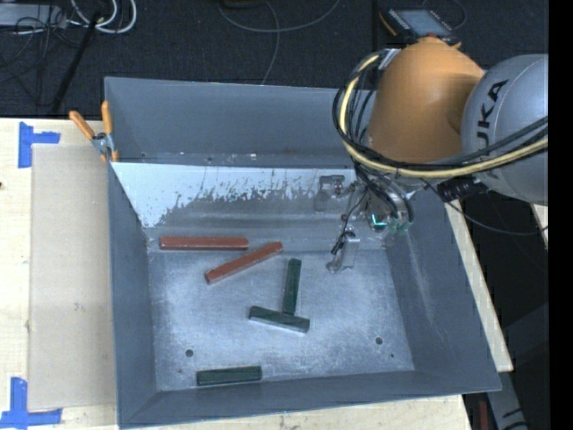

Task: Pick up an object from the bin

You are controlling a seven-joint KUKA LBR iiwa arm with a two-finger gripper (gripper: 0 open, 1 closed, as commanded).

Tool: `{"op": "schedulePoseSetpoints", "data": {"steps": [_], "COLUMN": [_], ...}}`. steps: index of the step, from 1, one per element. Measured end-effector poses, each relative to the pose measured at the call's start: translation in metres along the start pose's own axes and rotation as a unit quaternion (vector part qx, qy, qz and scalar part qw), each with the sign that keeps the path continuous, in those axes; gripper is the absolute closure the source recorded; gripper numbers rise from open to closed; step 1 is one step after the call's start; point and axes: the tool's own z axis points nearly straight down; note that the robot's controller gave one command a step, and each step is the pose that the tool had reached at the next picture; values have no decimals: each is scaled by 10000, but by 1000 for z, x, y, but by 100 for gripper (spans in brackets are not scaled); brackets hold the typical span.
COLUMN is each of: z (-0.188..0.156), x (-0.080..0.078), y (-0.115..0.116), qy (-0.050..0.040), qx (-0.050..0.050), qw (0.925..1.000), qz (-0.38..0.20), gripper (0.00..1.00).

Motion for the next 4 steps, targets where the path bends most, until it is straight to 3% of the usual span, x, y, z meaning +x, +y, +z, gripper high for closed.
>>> {"op": "schedulePoseSetpoints", "data": {"steps": [1, 2, 3, 4], "z": [157, 160, 72, 153], "x": [13, 85, 65, 27], "y": [34, -22, -38, 6], "qy": [-38, -4, -83, -30], "qx": [2, 12, 15, -5], "qw": [9970, 9774, 9883, 9754], "qz": [-777, -2114, -1525, -2205], "gripper": [0, 0, 0, 0]}}
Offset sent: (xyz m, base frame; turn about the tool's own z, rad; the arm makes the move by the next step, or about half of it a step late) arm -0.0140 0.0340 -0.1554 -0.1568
